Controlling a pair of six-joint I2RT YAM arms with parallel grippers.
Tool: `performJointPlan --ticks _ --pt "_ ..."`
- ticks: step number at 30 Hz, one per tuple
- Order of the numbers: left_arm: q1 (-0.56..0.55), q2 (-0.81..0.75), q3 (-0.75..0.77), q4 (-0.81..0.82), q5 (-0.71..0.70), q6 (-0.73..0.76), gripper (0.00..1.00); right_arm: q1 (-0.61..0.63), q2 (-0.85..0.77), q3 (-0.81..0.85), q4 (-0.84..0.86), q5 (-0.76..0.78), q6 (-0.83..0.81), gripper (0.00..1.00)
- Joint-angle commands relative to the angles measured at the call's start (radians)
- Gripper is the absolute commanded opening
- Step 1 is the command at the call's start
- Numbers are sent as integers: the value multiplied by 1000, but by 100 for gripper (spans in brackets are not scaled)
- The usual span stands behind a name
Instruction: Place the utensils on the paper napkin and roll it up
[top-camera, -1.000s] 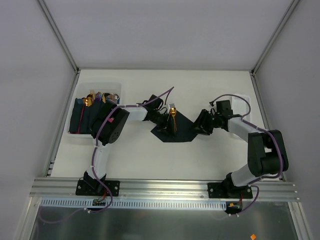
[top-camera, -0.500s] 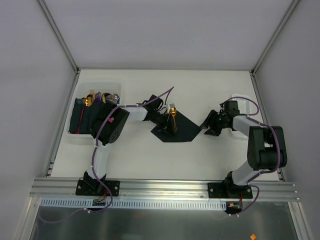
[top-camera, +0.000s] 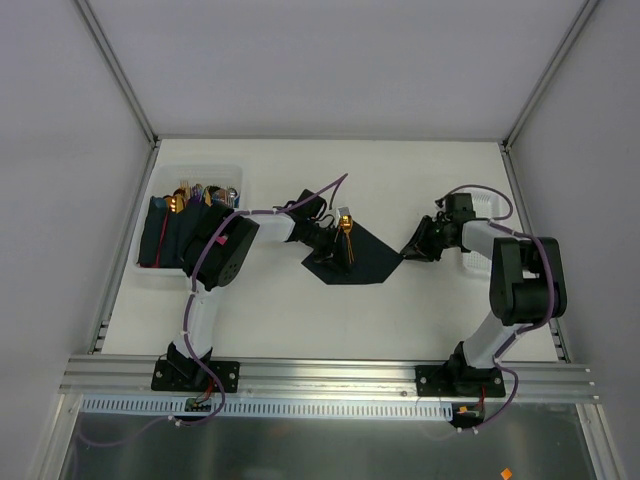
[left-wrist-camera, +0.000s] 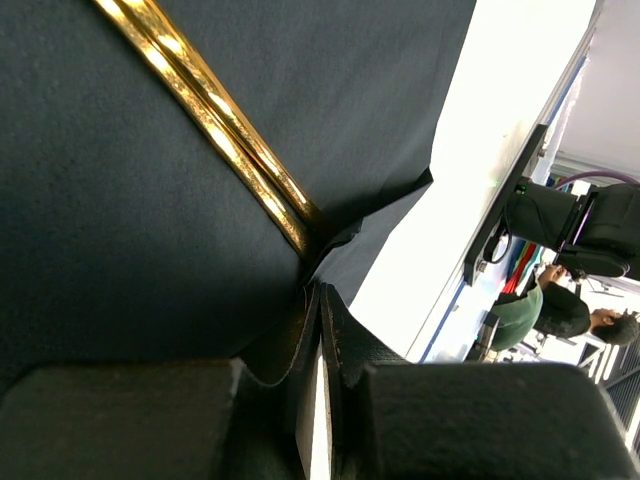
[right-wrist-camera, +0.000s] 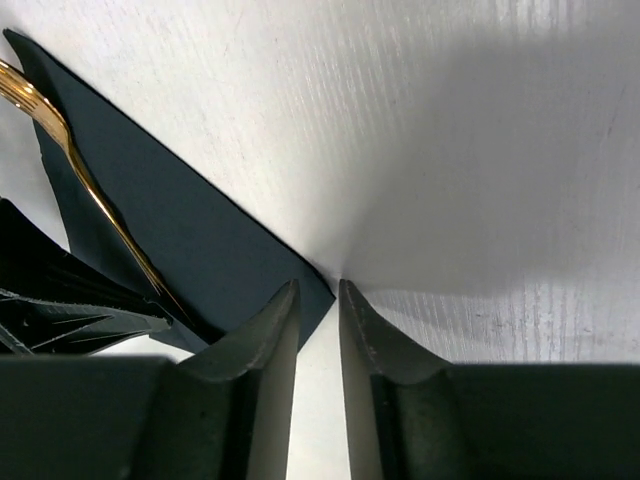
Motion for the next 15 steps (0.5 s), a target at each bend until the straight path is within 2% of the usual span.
performJointPlan --ticks 1,2,7,15 --pt "14 28 4 1 -56 1 4 -1 20 46 -45 -2 -47 24" --pt "15 28 2 0 -56 -1 4 0 24 51 -45 -3 -50 16" --pt "19 33 4 1 -53 -4 4 -1 17 45 -24 -62 -55 0" --pt "26 31 4 0 -57 -2 4 0 -93 57 -14 -121 -24 0"
